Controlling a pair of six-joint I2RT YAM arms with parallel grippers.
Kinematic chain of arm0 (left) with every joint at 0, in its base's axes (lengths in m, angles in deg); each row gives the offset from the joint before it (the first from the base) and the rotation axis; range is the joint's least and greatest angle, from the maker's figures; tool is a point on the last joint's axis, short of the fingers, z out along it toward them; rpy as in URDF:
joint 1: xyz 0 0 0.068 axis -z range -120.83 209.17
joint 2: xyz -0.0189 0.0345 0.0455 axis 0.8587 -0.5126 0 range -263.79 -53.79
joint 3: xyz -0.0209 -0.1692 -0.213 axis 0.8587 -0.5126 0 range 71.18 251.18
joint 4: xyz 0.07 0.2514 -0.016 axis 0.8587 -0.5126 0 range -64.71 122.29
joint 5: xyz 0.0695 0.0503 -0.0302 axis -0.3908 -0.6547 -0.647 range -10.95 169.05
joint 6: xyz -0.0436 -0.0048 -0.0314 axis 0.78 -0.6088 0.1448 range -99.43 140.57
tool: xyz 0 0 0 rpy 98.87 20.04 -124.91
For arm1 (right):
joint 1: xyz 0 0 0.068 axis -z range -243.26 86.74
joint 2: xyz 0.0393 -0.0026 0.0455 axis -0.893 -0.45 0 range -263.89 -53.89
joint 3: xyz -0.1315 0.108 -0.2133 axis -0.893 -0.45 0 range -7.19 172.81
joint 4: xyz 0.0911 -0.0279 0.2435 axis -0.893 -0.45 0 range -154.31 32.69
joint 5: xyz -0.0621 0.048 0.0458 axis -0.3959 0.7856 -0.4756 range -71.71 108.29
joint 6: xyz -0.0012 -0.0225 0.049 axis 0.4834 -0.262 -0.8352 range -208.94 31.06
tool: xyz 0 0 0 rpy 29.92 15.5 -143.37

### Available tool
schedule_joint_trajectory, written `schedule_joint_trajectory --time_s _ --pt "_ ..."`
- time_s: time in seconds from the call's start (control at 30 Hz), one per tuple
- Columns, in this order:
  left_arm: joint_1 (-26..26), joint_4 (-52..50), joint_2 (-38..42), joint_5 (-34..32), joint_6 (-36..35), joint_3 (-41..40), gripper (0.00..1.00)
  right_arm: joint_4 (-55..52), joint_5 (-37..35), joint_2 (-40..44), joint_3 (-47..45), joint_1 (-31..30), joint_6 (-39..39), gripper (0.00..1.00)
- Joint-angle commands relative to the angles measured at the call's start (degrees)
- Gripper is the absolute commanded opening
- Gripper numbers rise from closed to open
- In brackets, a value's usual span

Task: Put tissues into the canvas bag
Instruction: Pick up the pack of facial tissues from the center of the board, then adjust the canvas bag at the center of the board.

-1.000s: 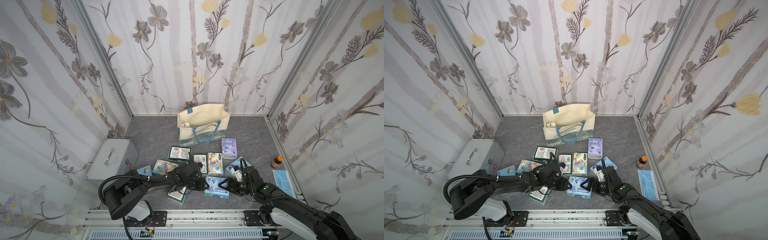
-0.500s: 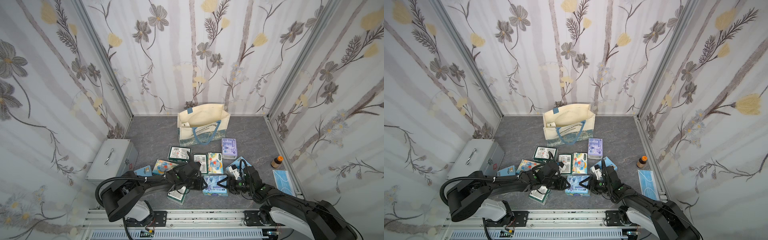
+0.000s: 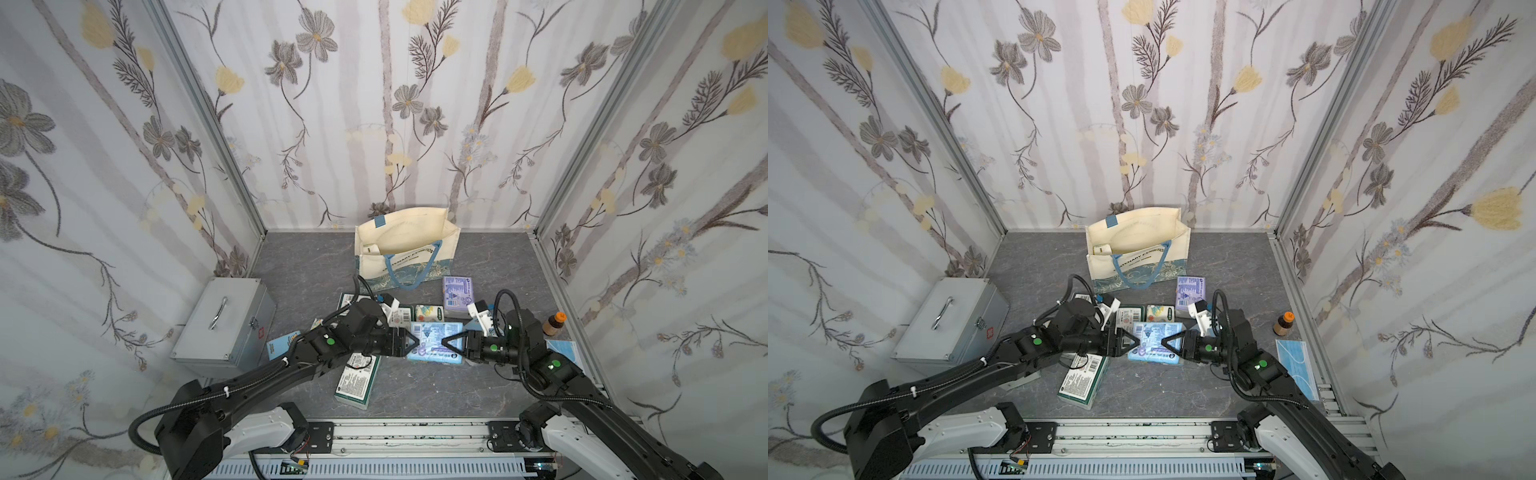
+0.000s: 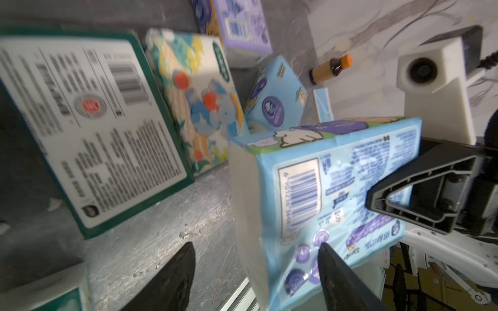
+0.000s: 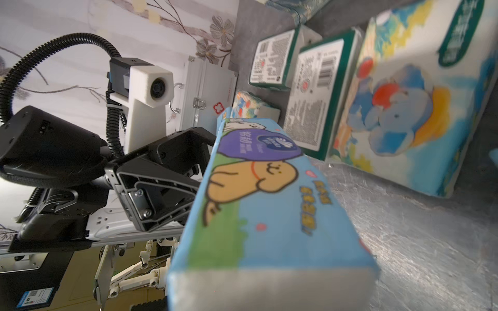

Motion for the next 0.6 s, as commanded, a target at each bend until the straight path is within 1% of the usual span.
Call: schedule_joint_trajectory --time_s 0.0,0.1,0.2,0.27,0.33,0.4,0.47,0.57 --pt "-7.3 -7.6 1.6 4.3 -4.1 6.4 0.74 -10.3 0.5 -6.9 15.3 2.8 10.2 0.37" --pt "-15.2 -13.6 -1.2 4.3 -6.8 15.6 0.74 -16.7 -5.6 -16.5 34.2 3.6 16.0 0.36" --pt "-19.8 -16.0 -5.0 0.4 -8.2 23.0 0.75 -18.7 -12.7 -25.3 48.0 3.6 18.9 0.38" --pt "-21.8 -16.1 -7.7 -1.8 -8.6 26.6 0.75 -20.1 -15.5 -31.5 56.3 3.6 20.4 0.38" --pt "-23.0 -18.1 -12.6 -4.9 -10.4 30.9 0.74 -23.3 -16.4 -39.1 65.9 3.5 22.8 0.38" --pt "-23.7 -21.0 -17.5 -9.2 -13.2 35.8 0.72 -27.8 -17.7 -46.7 76.4 3.3 25.6 0.39" --pt "-24.3 -23.0 -21.4 -11.6 -15.1 40.0 0.7 -31.3 -20.7 -54.3 84.9 2.9 28.1 0.38" --pt "-24.7 -24.2 -25.7 -14.4 -17.2 43.9 0.69 -36.6 -25.4 -63.4 96.0 2.5 31.6 0.38"
